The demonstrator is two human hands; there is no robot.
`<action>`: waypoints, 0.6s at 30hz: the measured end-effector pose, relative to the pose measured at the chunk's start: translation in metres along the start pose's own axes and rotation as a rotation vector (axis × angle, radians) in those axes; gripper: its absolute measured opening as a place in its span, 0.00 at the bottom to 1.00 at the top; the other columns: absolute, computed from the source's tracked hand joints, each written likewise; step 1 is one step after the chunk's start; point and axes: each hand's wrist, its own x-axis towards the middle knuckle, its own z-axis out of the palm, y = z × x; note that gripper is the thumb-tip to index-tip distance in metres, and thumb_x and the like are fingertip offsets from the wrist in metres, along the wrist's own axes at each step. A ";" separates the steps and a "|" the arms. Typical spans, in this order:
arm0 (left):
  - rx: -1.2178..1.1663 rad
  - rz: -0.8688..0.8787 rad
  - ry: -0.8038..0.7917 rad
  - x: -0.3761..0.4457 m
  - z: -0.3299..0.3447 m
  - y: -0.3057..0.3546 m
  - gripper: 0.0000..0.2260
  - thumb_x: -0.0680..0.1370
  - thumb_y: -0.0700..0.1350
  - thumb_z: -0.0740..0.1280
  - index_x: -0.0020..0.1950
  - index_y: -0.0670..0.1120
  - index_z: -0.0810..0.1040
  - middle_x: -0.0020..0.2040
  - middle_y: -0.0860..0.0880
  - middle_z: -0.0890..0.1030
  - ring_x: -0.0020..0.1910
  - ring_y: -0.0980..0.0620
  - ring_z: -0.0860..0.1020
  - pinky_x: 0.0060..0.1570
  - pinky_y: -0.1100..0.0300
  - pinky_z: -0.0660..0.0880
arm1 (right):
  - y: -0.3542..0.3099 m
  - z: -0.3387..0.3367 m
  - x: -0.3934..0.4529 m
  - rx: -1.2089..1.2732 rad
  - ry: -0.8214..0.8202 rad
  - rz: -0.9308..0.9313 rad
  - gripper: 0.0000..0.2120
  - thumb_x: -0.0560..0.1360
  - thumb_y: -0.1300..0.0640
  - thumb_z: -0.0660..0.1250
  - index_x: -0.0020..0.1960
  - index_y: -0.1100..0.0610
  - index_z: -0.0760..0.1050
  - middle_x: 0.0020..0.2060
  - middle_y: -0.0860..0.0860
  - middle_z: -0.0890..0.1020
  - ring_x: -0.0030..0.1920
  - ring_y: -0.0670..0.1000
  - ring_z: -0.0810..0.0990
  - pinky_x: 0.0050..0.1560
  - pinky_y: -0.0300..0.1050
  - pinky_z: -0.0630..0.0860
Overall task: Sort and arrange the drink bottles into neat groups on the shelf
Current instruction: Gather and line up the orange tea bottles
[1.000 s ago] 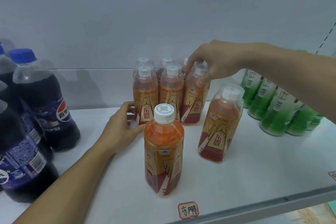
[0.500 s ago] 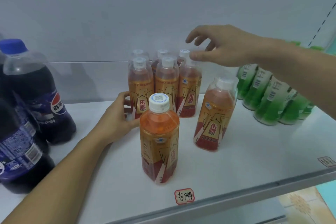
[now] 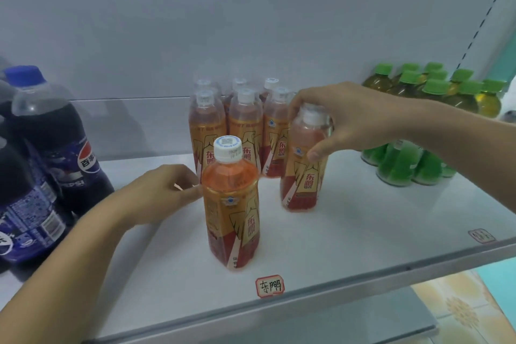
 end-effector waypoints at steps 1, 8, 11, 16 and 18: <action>-0.014 0.058 -0.064 -0.007 0.001 -0.002 0.12 0.78 0.59 0.69 0.60 0.59 0.80 0.56 0.60 0.83 0.54 0.59 0.82 0.58 0.50 0.79 | 0.000 0.001 0.005 0.014 0.011 -0.006 0.29 0.66 0.44 0.81 0.61 0.39 0.71 0.49 0.36 0.78 0.46 0.38 0.76 0.42 0.41 0.73; 0.052 0.163 -0.135 -0.036 0.020 -0.020 0.22 0.79 0.53 0.70 0.72 0.62 0.70 0.68 0.67 0.71 0.65 0.66 0.72 0.69 0.56 0.70 | 0.003 0.007 0.036 0.030 0.048 -0.046 0.29 0.66 0.49 0.82 0.60 0.38 0.71 0.50 0.33 0.74 0.48 0.39 0.74 0.43 0.36 0.68; 0.128 0.165 -0.025 -0.031 0.027 -0.026 0.21 0.80 0.51 0.68 0.73 0.59 0.71 0.70 0.60 0.70 0.70 0.57 0.70 0.72 0.50 0.68 | 0.003 0.006 0.040 -0.065 0.042 -0.012 0.33 0.65 0.46 0.82 0.65 0.40 0.71 0.56 0.41 0.74 0.58 0.50 0.75 0.52 0.45 0.70; 0.226 0.087 0.143 -0.029 0.045 -0.023 0.15 0.82 0.56 0.61 0.69 0.60 0.70 0.71 0.57 0.67 0.72 0.53 0.65 0.73 0.46 0.61 | -0.033 -0.007 0.030 -0.033 0.259 -0.224 0.28 0.72 0.31 0.68 0.68 0.39 0.69 0.58 0.46 0.75 0.57 0.47 0.76 0.58 0.49 0.77; 0.241 0.108 0.170 -0.031 0.050 -0.025 0.14 0.83 0.55 0.59 0.69 0.60 0.70 0.70 0.57 0.67 0.71 0.54 0.65 0.71 0.48 0.60 | -0.063 -0.010 0.022 0.138 0.097 -0.337 0.26 0.73 0.31 0.65 0.68 0.38 0.70 0.57 0.41 0.78 0.57 0.42 0.78 0.53 0.41 0.78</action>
